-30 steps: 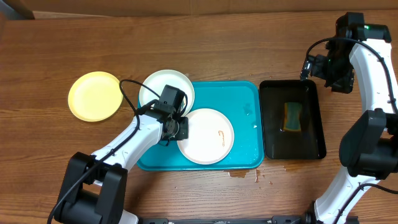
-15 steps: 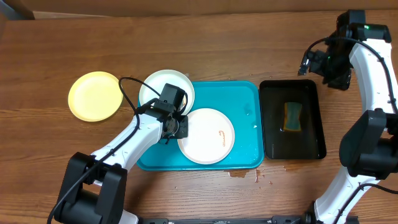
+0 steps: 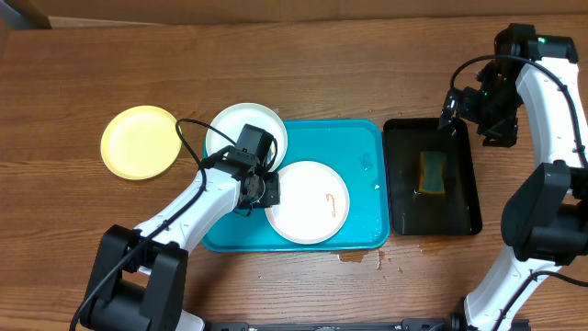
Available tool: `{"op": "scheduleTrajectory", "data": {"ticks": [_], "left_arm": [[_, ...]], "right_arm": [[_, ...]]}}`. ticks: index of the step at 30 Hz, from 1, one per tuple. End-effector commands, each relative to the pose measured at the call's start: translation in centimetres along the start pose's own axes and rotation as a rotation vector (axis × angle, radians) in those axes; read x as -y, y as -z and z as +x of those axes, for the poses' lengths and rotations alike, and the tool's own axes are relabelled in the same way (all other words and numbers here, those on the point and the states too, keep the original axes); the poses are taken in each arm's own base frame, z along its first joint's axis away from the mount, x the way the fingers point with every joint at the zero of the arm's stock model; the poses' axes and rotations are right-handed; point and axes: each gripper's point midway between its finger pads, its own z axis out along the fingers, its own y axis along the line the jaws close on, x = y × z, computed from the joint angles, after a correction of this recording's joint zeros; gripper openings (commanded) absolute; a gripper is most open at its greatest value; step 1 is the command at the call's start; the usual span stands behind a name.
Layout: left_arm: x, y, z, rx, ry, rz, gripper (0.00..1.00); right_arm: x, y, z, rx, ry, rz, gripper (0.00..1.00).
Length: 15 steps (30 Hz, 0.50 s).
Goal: Clean dirty plates on tray and stack at the side
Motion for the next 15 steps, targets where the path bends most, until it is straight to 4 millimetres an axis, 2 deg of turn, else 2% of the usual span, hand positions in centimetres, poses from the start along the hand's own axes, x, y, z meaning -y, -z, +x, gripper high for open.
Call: {"op": "scheduleTrajectory", "data": {"ticks": [1,7,9,11,15], "left_arm": [[0.3,-0.1,-0.4,-0.007,0.069,0.012,0.16],[0.6,-1.6,-0.3,-0.064,0.058,0.013,0.16],[0.6,-1.8,-0.5,-0.09,0.061,-0.001,0.11],[0.8,-1.8,-0.8,-0.107,0.063,-0.01,0.04],[1.5,-1.1,-2.1,-0.091,0.126,0.002,0.04]], "right_arm": [[0.3,1.0,-0.2,0.031,0.008,0.023,1.0],[-0.3,1.0,-0.3,0.032,0.01,-0.008,1.0],[-0.3,1.0,-0.4,0.037,0.01,-0.008,1.0],[-0.3,1.0,-0.4,0.036,0.01,-0.008,1.0],[-0.3,1.0,-0.4,0.036,0.01,-0.008,1.0]]}}
